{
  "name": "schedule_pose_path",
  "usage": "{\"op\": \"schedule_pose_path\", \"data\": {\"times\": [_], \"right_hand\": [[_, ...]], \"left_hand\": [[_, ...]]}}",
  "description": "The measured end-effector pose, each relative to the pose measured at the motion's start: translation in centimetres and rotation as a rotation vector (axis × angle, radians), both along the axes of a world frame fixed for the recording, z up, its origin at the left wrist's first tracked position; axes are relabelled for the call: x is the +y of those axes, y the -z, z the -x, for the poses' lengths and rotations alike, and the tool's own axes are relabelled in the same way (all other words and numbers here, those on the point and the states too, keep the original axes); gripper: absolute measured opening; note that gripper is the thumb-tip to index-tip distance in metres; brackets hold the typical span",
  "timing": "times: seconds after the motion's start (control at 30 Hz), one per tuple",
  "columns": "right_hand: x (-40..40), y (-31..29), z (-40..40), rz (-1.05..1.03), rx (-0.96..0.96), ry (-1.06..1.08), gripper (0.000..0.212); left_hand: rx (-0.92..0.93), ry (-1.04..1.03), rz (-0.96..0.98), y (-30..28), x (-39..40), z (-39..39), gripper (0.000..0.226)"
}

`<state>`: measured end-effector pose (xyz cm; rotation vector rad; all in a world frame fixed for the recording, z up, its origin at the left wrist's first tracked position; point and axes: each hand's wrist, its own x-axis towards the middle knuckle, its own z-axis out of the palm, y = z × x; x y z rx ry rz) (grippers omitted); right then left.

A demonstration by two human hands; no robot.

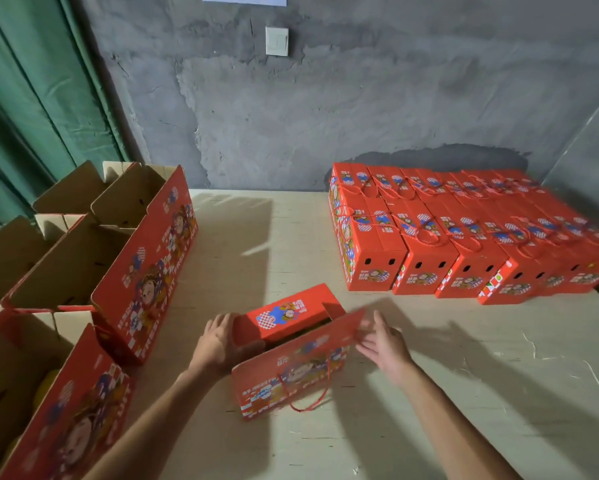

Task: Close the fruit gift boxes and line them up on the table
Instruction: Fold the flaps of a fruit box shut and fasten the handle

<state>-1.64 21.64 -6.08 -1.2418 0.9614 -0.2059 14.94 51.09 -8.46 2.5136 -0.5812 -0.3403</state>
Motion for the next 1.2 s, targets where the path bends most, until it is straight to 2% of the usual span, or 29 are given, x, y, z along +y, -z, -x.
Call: {"op": "schedule_pose_path", "data": {"times": [0.07, 0.13, 0.23, 0.3, 0.4, 0.53, 0.63, 0.7, 0.77, 0.83, 0.93, 1.07, 1.13, 1.2], "right_hand": [[2.8, -0.5, -1.3, -0.023, -0.045, -0.043, 0.040], [6.2, -1.1, -2.8, 0.024, -0.087, -0.165, 0.039], [10.3, -2.1, -4.6, 0.213, -0.165, -0.318, 0.032], [11.7, -2.5, -5.5, 0.207, -0.184, -0.372, 0.040], [11.6, -2.7, -6.1, 0.249, -0.189, -0.413, 0.020], [11.1, -3.0, -6.6, 0.279, -0.160, -0.465, 0.024], [10.2, -3.0, -7.1, 0.342, -0.139, -0.568, 0.038], [9.3, -3.1, -7.3, 0.369, -0.113, -0.598, 0.036], [8.5, -3.1, -7.4, 0.403, -0.081, -0.612, 0.031], [8.4, -2.9, -7.4, 0.427, -0.073, -0.591, 0.021], [9.1, -2.2, -7.0, 0.433, -0.105, -0.524, 0.022], [9.6, -2.3, -6.4, 0.432, -0.105, -0.500, 0.036], [9.9, -2.8, -6.2, 0.455, -0.087, -0.498, 0.023], [10.3, -3.2, -5.9, 0.494, -0.086, -0.480, 0.015]], "left_hand": [[-0.029, -0.157, -0.046, 0.0, 0.6, 1.7, 0.085], [-0.044, -0.278, -0.137, -0.5, 0.9, 3.5, 0.084], [-0.050, -0.336, -0.303, -1.5, 0.8, 6.2, 0.089], [-0.028, -0.329, -0.342, -2.0, 1.0, 7.6, 0.089], [0.049, -0.325, -0.296, -2.1, 1.8, 8.4, 0.080], [0.174, -0.258, -0.245, -1.7, 1.5, 9.8, 0.077], [0.256, -0.267, -0.155, -1.1, 0.6, 11.3, 0.080], [0.268, -0.282, -0.093, -0.7, 0.5, 11.9, 0.083], [0.206, -0.279, -0.015, -0.4, 0.6, 11.6, 0.089], [0.050, -0.264, 0.075, -0.3, 0.6, 9.9, 0.103], [-0.137, -0.133, 0.027, -0.7, -0.4, 5.4, 0.119], [-0.128, 0.059, 0.055, -0.7, -2.7, 1.0, 0.123], [-0.098, 0.052, 0.083, 0.1, -3.0, 0.0, 0.123], [-0.141, 0.064, 0.084, 0.9, -2.9, -0.5, 0.108]]}}
